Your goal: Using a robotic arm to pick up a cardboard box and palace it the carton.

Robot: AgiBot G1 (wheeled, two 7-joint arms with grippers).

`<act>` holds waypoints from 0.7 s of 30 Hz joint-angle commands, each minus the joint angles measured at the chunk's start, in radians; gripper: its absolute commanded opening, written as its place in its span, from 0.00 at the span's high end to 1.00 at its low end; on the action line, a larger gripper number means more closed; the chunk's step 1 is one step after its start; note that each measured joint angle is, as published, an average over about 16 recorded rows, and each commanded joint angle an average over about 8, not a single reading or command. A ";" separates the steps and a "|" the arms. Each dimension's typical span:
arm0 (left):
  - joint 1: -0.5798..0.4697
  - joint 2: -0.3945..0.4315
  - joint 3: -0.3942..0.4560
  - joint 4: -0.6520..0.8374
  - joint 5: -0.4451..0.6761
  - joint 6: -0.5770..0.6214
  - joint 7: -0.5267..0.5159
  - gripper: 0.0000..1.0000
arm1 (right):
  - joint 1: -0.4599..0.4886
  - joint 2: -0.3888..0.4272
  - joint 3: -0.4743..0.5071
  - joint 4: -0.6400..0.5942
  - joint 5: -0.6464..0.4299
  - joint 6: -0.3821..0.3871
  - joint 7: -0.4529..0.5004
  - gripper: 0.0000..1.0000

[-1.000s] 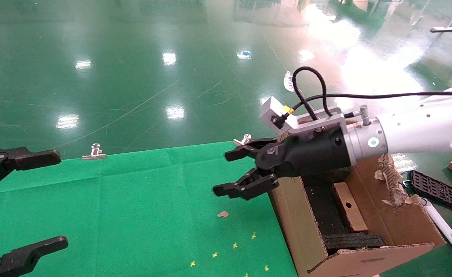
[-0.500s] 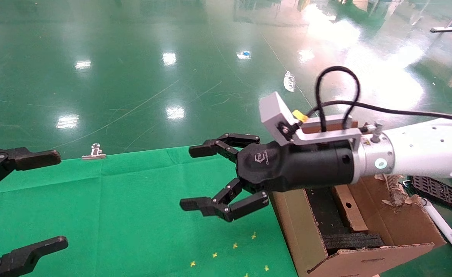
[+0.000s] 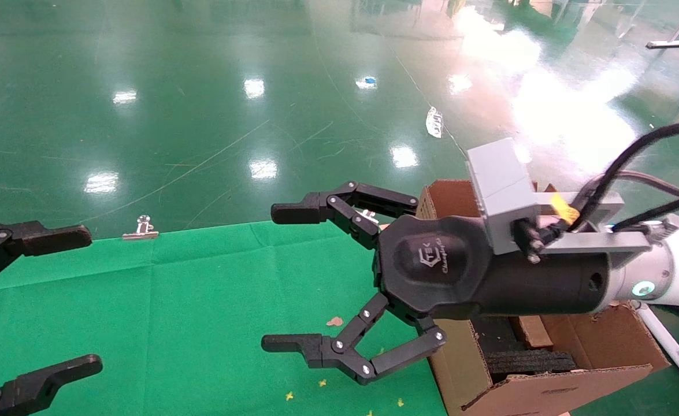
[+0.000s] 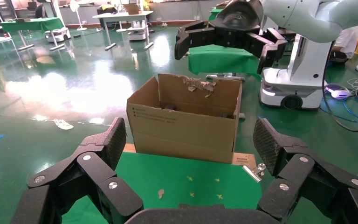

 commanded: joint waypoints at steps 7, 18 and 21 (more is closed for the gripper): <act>0.000 0.000 0.000 0.000 0.000 0.000 0.000 0.00 | -0.027 0.003 0.038 0.023 0.008 -0.002 -0.005 0.00; 0.000 0.000 0.000 0.000 0.000 0.000 0.000 0.00 | -0.006 0.001 0.008 0.006 0.003 0.000 -0.002 0.00; 0.000 0.000 0.000 0.000 0.000 0.000 0.000 0.00 | -0.003 0.001 0.004 0.003 0.002 0.000 -0.001 0.00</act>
